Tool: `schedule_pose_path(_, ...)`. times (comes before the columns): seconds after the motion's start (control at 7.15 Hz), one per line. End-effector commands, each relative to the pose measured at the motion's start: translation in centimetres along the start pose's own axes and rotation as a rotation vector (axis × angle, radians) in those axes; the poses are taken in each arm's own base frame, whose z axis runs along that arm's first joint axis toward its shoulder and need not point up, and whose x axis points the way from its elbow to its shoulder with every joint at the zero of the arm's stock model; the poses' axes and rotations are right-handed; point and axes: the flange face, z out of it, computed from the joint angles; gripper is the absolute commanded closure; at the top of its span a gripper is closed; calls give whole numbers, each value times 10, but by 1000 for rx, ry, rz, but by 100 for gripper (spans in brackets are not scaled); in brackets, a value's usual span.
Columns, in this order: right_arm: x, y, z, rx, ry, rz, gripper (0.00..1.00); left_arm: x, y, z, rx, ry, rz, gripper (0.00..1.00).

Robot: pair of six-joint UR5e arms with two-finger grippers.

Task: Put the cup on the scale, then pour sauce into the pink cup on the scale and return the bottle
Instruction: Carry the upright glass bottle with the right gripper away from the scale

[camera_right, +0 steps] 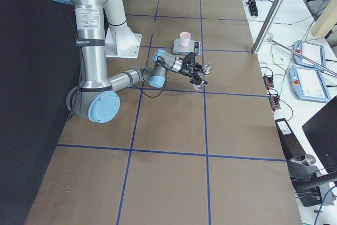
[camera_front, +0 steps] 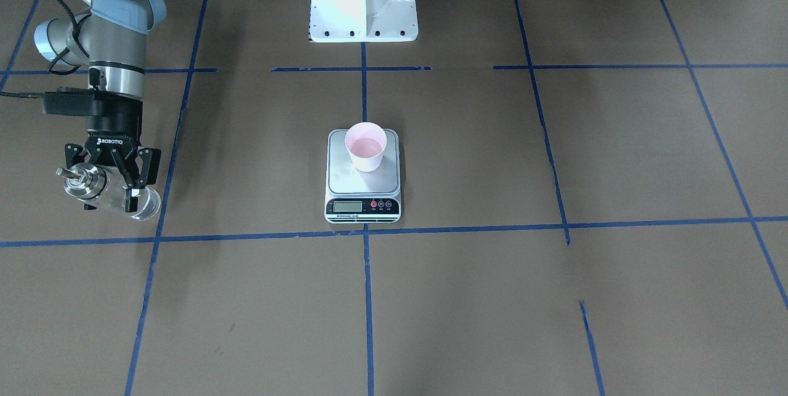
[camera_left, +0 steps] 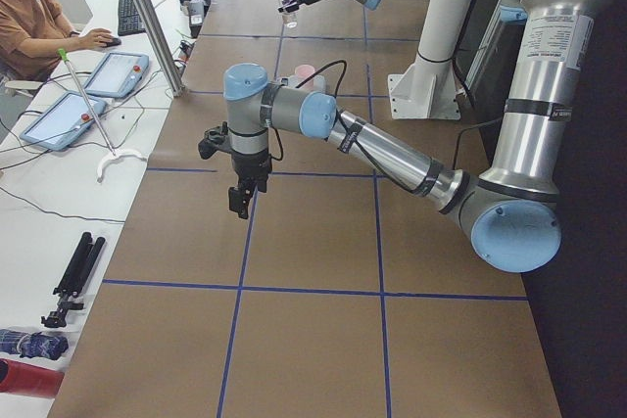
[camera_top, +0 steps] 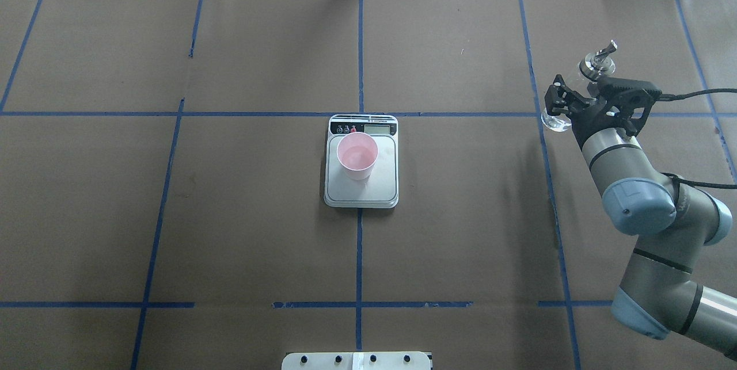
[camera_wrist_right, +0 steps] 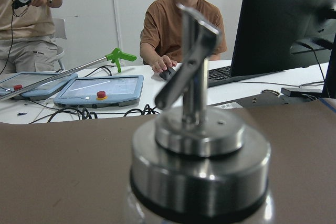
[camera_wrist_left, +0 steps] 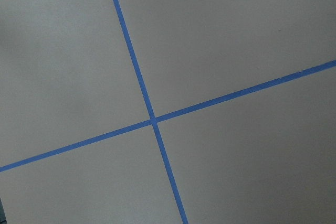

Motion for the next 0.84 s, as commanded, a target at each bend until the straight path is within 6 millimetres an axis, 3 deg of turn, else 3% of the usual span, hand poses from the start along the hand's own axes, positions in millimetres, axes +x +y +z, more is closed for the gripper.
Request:
schedule_pose_path(0.0, -11, 16, -10, 34, -4, -10, 100, 1, -1, 0, 1, 0, 1, 0)
schedule_pose_path(0.28, -15, 21, -13, 24, -15, -10, 100, 1, -3, -2, 4, -2, 2, 0)
schedule_pose_path(0.7, -9, 53, -8, -1, -2, -45, 100, 3, -5, -5, 10, -5, 7, 0)
